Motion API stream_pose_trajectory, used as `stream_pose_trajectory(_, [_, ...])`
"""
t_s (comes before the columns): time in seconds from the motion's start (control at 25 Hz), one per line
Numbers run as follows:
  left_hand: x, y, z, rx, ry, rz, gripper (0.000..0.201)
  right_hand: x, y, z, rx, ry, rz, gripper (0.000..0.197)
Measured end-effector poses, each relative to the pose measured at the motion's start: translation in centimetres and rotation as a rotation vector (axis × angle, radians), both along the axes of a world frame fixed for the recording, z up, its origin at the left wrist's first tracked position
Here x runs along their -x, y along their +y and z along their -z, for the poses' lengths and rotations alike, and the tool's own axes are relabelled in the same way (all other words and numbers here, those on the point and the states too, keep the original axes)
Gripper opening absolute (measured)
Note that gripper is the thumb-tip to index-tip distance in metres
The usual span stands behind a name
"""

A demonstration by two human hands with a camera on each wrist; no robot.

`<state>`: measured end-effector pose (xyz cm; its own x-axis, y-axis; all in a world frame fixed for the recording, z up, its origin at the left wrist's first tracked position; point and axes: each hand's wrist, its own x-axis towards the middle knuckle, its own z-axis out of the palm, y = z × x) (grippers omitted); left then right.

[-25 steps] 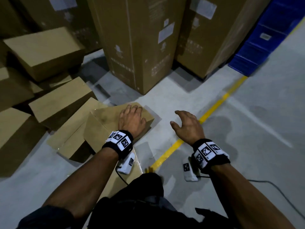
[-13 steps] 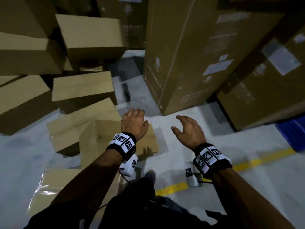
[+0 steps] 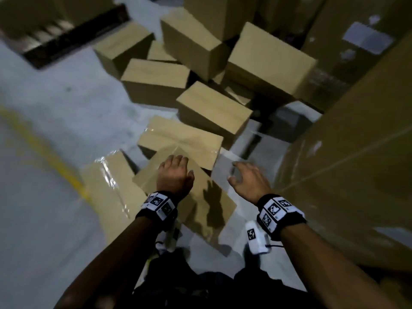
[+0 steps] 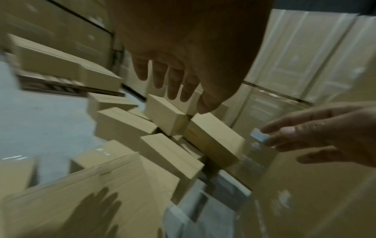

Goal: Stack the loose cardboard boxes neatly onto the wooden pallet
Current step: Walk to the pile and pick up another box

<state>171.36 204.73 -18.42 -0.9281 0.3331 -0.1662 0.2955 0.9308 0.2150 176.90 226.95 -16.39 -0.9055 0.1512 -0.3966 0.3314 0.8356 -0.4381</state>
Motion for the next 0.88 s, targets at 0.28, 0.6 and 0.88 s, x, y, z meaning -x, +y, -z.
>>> stream_pose_trajectory(0.28, [-10.0,2.5,1.1,-0.061,-0.133,-0.552,0.050,0.4,5.4,2.1,0.138,-0.084,-0.304,0.063])
stream_pose_trajectory(0.6, [-12.9,5.0,13.3,-0.487,-0.040,-0.919,0.066,3.6,6.9,13.1,0.452,-0.177,-0.203,0.090])
stream_pose_trajectory(0.88, [-12.0,5.2,35.5,-0.716,0.237,-1.144,0.092,9.2,4.2,35.1,0.539,-0.124,-0.339,0.103])
